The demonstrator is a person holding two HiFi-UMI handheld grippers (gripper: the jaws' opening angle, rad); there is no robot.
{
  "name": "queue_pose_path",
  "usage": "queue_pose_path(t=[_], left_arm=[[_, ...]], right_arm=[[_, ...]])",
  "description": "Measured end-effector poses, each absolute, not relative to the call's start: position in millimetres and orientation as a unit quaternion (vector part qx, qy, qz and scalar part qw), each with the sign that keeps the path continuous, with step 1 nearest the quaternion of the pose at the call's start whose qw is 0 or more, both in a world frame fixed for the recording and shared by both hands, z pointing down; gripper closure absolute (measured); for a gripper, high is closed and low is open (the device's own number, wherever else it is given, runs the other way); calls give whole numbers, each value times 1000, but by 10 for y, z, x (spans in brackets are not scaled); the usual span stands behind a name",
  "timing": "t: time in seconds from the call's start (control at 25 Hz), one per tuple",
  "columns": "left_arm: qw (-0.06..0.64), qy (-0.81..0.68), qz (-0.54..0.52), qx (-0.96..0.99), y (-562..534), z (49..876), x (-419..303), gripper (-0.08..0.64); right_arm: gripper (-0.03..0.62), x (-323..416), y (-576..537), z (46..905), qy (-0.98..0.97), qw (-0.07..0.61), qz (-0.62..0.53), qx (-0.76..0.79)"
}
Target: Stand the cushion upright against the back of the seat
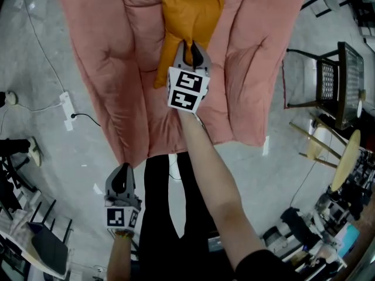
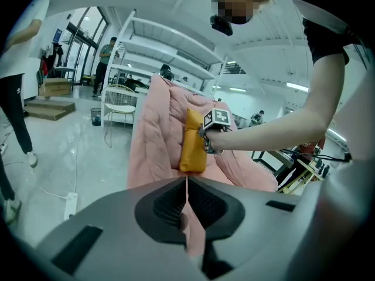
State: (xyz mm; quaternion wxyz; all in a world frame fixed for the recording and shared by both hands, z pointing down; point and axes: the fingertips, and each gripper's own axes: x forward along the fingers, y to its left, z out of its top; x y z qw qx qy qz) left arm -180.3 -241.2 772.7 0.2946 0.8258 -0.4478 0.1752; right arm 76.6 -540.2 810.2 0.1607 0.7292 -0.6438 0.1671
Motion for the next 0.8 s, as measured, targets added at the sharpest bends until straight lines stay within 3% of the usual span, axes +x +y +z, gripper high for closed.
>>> queue_pose_path(t=[0.2, 0.6, 0.8], left_arm=[[296, -449, 174, 825, -2439, 7757, -1793, 540], [295, -440, 174, 830, -2440, 7737, -1665, 541], [289, -433, 173, 836, -2378, 7720, -1538, 541]], right_arm=[[503, 743, -5453, 8182, -652, 168, 173, 719], [399, 572, -5332, 8128, -710, 167, 162, 665], [394, 558, -5111, 8061, -740, 170, 159, 631]])
